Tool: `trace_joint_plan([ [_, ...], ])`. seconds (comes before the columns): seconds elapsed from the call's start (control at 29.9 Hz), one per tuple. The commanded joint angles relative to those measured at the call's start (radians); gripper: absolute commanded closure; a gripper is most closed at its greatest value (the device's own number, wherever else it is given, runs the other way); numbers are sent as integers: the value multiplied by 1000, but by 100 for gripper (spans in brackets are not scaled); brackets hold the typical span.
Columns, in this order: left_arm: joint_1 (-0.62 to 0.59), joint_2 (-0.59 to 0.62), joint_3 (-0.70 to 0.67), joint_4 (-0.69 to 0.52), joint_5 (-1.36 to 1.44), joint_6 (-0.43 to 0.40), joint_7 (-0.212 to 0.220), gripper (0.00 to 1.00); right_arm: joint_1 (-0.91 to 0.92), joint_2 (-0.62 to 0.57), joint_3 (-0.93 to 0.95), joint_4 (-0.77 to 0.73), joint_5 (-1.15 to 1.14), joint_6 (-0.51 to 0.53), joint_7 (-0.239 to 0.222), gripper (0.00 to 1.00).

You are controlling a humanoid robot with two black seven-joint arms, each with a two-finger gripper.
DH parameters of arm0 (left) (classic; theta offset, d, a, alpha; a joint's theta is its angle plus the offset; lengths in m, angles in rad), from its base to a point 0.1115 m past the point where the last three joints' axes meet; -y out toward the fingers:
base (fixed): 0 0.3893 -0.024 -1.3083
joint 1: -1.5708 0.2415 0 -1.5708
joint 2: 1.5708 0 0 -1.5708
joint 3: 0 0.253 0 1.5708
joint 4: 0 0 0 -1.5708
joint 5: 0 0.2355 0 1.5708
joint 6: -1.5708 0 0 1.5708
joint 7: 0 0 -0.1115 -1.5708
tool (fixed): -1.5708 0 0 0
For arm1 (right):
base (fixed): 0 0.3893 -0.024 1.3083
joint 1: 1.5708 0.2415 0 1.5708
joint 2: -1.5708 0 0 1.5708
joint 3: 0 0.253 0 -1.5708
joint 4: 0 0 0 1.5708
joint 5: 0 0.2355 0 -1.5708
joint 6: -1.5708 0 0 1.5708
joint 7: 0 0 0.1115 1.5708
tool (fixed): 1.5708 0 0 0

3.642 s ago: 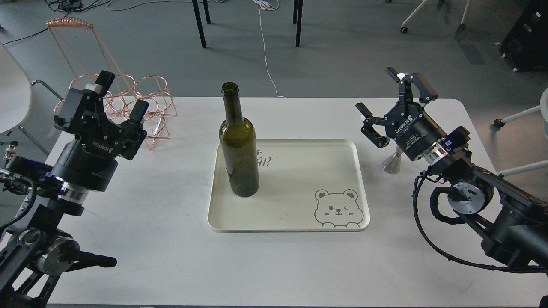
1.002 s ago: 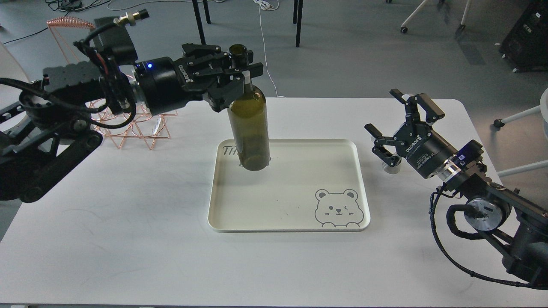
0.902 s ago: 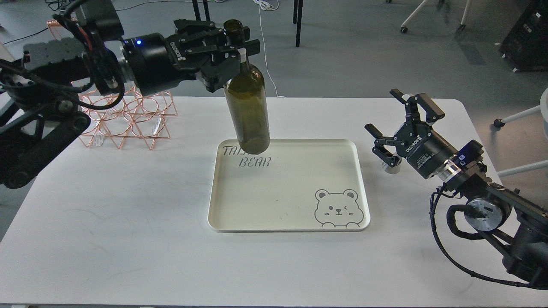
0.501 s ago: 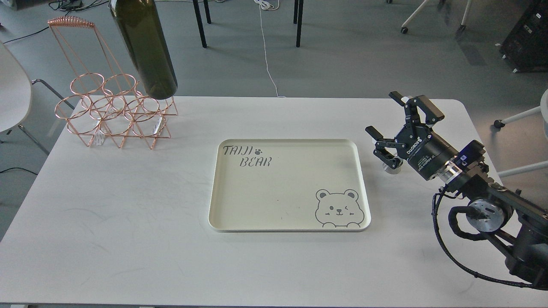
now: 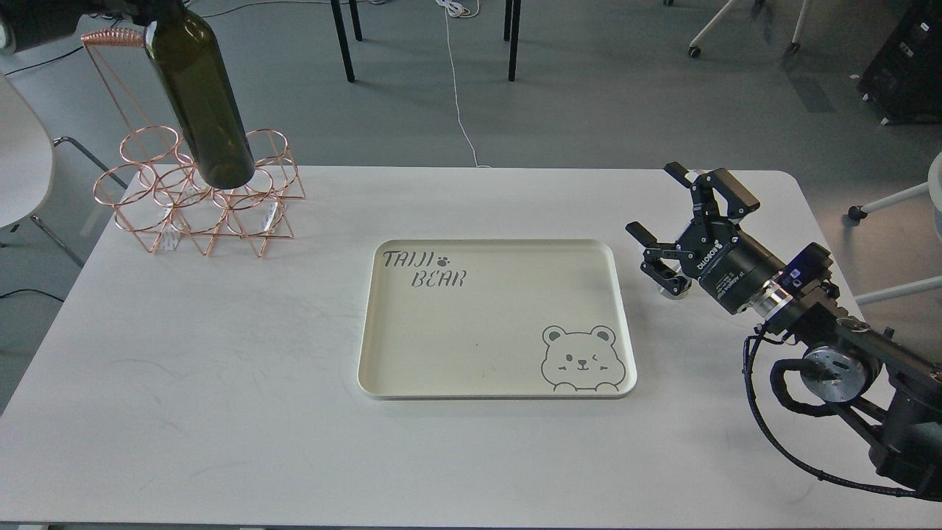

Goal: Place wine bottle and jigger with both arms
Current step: 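Lift the bottle with the left gripper toward the copper rack, then lower the bottle into a slot of the copper rack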

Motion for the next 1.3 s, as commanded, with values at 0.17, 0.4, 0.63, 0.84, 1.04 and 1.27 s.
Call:
trace_joint_plan([
  [0.17, 2, -16, 22, 26, -6, 22, 0, 91, -1, 0, 0, 0, 0, 0, 0, 1],
  [0.4, 4, -31, 22, 26, -8, 22, 0, 91, -2, 0, 4, 3, 0, 0, 0, 1],
  [0.63, 4, -43, 22, 26, -9, 28, 0, 90, -9, -2, 2, 3, 0, 0, 0, 1],
  [0.84, 13, -45, 24, 26, -9, 28, 0, 90, -13, -2, 4, 3, 0, 0, 0, 1],
  [1.04, 13, -45, 51, 26, -11, 29, 0, 90, -16, -2, 4, 3, 0, 0, 0, 1],
  [1.27, 19, -46, 59, 27, -13, 51, 0, 90, -18, 0, 4, 3, 0, 0, 0, 1],
])
